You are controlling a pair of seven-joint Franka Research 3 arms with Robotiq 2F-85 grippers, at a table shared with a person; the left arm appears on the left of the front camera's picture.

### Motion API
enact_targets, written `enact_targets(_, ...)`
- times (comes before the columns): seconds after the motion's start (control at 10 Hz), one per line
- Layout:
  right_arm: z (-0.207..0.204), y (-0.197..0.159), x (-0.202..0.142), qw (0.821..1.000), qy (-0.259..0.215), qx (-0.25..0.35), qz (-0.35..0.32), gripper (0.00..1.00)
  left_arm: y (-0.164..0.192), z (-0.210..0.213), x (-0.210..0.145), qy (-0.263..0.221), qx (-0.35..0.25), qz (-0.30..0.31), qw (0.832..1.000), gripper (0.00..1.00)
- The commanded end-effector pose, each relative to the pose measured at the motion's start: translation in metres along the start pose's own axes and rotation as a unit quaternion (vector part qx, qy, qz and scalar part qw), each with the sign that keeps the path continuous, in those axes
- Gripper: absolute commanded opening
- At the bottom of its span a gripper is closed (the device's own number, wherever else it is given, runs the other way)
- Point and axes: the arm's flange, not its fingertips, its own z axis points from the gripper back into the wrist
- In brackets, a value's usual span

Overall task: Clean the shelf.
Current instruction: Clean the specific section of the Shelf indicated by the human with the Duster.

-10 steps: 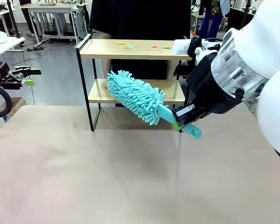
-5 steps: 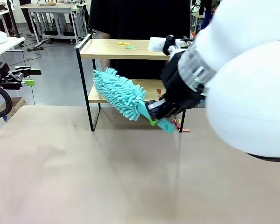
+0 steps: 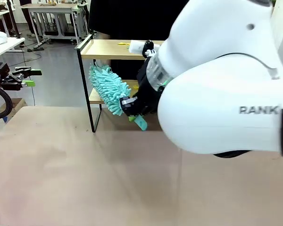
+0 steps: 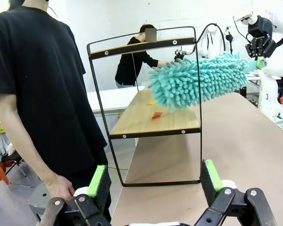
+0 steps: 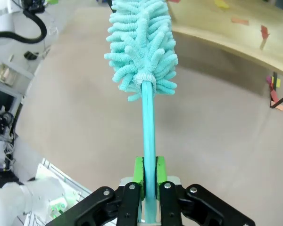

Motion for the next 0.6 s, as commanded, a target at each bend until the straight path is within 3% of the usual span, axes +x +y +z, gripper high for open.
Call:
enact_targets(0.0,-0.017,0.021,0.013,0.999,-0.026,-0.015,-0.037,0.13,-0.001,0.000,0.002,-0.001,0.000,-0.002,1.000,1.00)
enact_targets(0.5,-0.053,0.049,0.040,0.993,-0.051,-0.018,-0.103,0.13,-0.001,0.000,0.002,-0.001,0.000,-0.002,1.000,1.00)
